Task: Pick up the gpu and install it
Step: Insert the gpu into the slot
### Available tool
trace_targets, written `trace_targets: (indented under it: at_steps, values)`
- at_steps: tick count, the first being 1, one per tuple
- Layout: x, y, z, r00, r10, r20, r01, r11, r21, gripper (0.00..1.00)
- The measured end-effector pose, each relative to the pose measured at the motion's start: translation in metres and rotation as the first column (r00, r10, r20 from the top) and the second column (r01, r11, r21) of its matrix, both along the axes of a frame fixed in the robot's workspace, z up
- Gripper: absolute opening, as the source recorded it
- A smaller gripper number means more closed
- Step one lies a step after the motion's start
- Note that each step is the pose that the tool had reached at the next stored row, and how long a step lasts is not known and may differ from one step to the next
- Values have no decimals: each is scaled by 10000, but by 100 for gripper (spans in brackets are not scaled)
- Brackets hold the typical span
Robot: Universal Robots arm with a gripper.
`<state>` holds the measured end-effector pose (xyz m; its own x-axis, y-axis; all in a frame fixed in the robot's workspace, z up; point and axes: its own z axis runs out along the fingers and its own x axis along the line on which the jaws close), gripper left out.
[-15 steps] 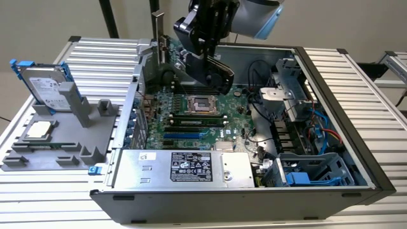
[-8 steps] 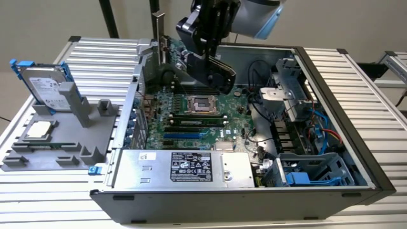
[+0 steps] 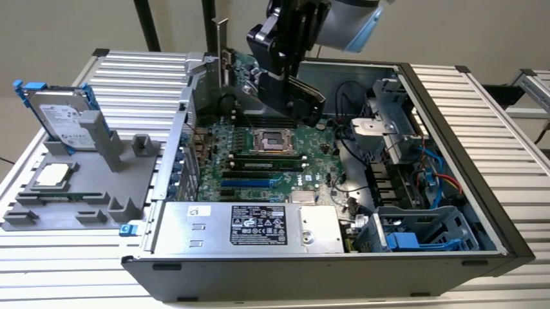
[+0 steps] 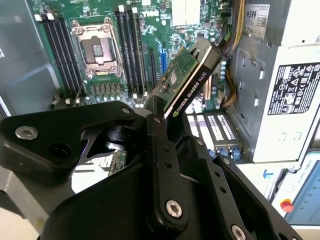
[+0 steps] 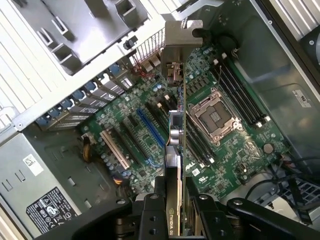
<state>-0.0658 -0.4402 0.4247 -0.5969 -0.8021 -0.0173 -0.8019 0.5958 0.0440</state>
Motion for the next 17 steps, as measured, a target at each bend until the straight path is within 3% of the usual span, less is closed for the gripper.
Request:
trace_targets:
  at_steps: [10, 17]
  values:
    - [101, 0, 0, 9999, 136, 0, -136, 9999, 0, 0]
    - [118, 0, 0, 9997, 235, 0, -235, 9997, 0, 0]
